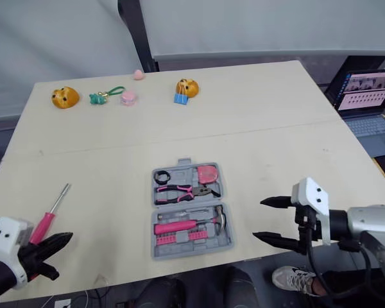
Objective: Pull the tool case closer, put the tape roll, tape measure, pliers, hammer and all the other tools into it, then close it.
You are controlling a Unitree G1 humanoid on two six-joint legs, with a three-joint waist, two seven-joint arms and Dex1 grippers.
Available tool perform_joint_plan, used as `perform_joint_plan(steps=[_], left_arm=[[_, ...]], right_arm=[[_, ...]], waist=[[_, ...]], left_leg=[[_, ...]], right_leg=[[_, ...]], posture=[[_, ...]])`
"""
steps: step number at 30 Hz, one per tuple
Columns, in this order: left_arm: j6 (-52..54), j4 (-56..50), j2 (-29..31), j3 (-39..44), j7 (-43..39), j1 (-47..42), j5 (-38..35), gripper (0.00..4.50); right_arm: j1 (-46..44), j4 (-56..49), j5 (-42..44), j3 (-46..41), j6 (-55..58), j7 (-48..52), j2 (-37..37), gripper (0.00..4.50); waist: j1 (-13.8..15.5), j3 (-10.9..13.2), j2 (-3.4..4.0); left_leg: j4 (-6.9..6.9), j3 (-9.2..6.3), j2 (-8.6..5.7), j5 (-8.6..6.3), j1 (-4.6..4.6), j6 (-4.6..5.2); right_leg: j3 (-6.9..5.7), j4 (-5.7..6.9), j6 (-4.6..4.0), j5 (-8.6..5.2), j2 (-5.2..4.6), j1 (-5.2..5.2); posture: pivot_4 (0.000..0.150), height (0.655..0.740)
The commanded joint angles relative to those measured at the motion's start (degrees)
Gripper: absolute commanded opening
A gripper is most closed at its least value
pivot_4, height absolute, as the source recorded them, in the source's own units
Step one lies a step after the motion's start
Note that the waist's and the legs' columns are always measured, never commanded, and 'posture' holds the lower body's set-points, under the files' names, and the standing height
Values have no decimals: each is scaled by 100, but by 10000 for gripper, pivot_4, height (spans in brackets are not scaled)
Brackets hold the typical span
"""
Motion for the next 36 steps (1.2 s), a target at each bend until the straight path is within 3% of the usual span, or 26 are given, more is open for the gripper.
perform_joint_plan(steps=[1, 3, 6, 13, 20, 29, 36], left_arm=[[746, 269, 526, 480, 129, -476, -73, 1362], [1056, 570, 681, 674, 105, -844, -182, 1362], [1322, 770, 1071, 702, -203, -1084, -169, 9039], [1992, 613, 1246, 536, -127, -1221, 25, 44367], [2403, 1125, 1370, 482, 2, -1756, 327, 44750], [848, 2634, 1648, -173, -727, -1709, 1201, 44750], [-68, 3685, 1584, -1058, -852, -2584, 1679, 44750]], right_arm=[[-269, -140, 191, 67, 96, 13, -117, 44062], [-455, -144, 242, 94, 163, -36, -116, 44062], [-783, -308, 441, 95, 399, -214, -97, 45000], [-561, -412, 473, -171, 556, -289, -200, 45000], [-434, -426, 464, -444, 483, -455, -151, 45000], [-16, -653, 440, -899, 443, -692, -136, 45000], [100, -852, 502, -1000, 498, -947, -81, 45000]], waist=[[-1, 0, 0], [-10, 2, 3], [-33, 2, 3], [-17, 3, 1], [-7, 6, -6], [-17, 7, -5], [7, 4, -12]], left_leg=[[3, 0, -1, 0, 0, 0], [6, 2, -1, 0, 1, 0], [3, 4, 0, 1, 1, -2], [-25, 17, -17, -2, -4, -5], [-12, 20, -17, 5, 1, -16], [-17, 33, -12, 11, 0, -27], [-11, 32, -13, 12, -3, -26]], right_leg=[[1, 1, 0, 0, 0, 0], [3, 6, 0, 0, 1, 0], [1, 25, 1, 1, 2, -1], [-4, 8, 2, 1, 13, -12], [2, 10, 9, 5, 20, -2], [9, 23, 5, 3, 27, -20], [11, 36, 5, 3, 24, -25]], posture=[[1500, 7155], [1500, 7155], [1500, 7155], [1500, 7155], [1500, 7155], [1500, 7155], [1500, 7155]])
